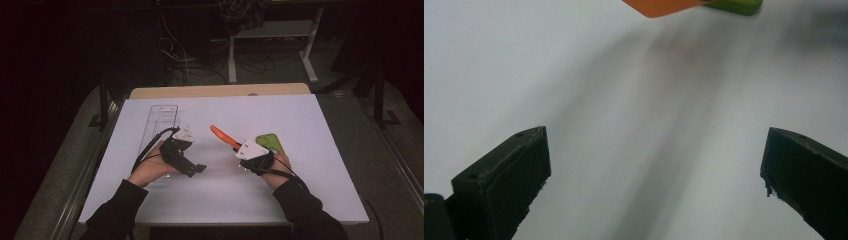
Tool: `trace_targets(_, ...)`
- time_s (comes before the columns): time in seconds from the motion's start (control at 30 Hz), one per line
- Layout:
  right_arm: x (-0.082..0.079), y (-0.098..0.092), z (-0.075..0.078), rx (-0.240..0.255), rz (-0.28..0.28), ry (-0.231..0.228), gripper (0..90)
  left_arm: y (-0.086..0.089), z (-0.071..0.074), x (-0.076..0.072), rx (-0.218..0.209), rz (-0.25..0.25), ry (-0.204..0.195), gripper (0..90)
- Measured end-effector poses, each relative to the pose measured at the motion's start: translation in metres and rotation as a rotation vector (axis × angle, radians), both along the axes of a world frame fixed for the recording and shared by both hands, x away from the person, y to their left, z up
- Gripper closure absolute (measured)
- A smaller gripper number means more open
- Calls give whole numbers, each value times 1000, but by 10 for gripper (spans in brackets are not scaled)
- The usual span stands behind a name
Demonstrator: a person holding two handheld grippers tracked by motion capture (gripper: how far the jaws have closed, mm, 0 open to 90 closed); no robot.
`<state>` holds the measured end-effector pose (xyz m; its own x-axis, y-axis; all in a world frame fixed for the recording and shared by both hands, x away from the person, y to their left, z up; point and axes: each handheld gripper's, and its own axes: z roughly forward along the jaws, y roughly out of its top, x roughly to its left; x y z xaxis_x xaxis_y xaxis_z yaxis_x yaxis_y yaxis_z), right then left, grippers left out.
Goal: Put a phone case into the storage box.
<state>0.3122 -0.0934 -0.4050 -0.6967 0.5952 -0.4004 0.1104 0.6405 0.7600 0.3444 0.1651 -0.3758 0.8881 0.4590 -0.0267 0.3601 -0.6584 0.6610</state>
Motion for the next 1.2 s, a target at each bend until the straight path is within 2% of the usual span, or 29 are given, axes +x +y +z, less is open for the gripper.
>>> trace_targets(0.03,1,-2,1,29,-7,23,784,1,1,0,5,3,0,0)
trace_targets(0.1,5,-5,3,82,-15,65,784,1,1,1,-12,18,2,0)
trace_targets(0.13,6,-7,3,115,-20,89,784,2,2,3,1,11,-2,0)
trace_targets(0.2,8,-10,5,174,-32,147,784,3,2,3,-9,22,4,0)
trace_targets(0.27,12,-13,6,218,-33,183,785,3,2,3,-19,28,3,0)
trace_targets(0.3,13,-15,6,244,-36,207,784,2,2,3,-37,43,3,0)
trace_targets(0.33,15,-17,6,266,-39,226,785,3,3,4,-20,31,3,0)
trace_targets(0.43,17,-20,6,359,-48,300,785,3,3,4,-39,63,9,0)
trace_targets(0.57,22,-24,5,404,-51,329,785,5,5,6,-62,78,-16,0)
trace_targets(0.63,23,-27,4,455,-50,365,785,6,7,6,-82,89,-17,0)
trace_targets(0.67,24,-28,4,478,-51,380,786,6,8,6,-107,103,-20,0)
trace_targets(0.73,24,-30,3,493,-54,395,785,7,12,8,-128,111,-29,0)
trace_targets(0.77,25,-30,3,494,-54,393,785,6,13,8,-154,131,-23,0)
trace_targets(0.9,25,-30,2,488,-57,392,786,7,22,12,-192,142,-41,0)
trace_targets(1.2,25,-29,4,500,-53,385,786,-2,33,21,-236,149,-42,0)
